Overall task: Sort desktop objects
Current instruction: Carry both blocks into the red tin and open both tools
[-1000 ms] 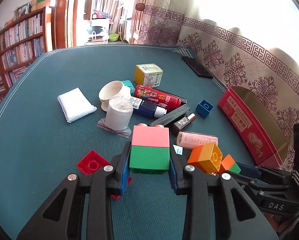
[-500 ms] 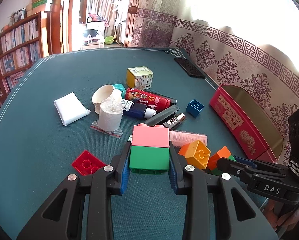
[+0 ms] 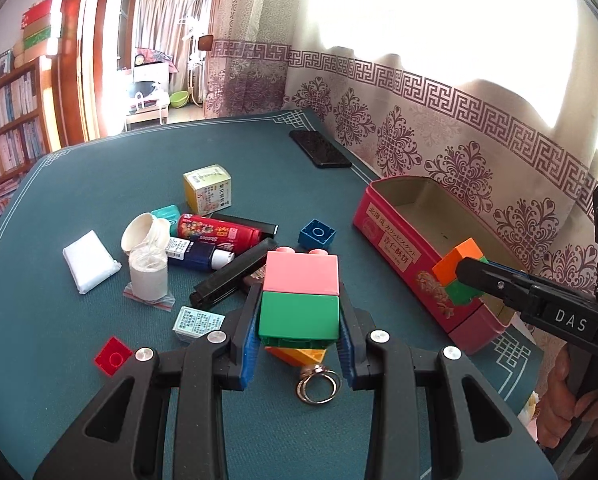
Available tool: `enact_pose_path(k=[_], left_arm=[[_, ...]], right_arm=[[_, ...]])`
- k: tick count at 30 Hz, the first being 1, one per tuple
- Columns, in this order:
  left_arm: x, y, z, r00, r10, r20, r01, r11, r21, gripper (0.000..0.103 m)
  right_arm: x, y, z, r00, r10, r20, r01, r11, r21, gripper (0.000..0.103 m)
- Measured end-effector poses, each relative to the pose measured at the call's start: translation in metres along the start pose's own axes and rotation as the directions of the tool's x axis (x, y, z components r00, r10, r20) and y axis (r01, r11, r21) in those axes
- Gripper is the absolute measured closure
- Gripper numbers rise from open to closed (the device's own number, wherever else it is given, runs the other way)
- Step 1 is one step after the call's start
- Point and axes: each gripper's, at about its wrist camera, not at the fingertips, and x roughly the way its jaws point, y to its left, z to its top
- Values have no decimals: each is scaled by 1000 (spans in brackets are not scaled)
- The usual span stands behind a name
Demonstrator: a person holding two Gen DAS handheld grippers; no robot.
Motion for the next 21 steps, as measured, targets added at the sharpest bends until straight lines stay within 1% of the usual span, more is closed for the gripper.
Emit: enact_pose_path(k=[3, 6, 11, 16, 21], left_arm=[[3, -20, 7, 999, -37, 1, 37, 999, 28, 68], [8, -41, 15, 997, -80, -7, 80, 995, 55, 68], [18, -77, 23, 990, -142, -21, 143, 984, 103, 68], [31, -115, 34, 979, -200, -34, 203, 970, 137, 68], [52, -145, 42, 968, -245, -50, 250, 956, 151, 68]], right_arm=[[-15, -18, 6, 996, -79, 48, 79, 997, 3, 63], [-24, -37, 9, 986, -150, 68, 149, 989, 18, 63], [-30, -69, 8, 973, -219, 72, 215, 975, 54, 63], [-34, -88, 3, 956, -280, 91, 273, 959, 81, 63], [-32, -106, 2, 939, -337, 74, 327, 937, 124, 62]])
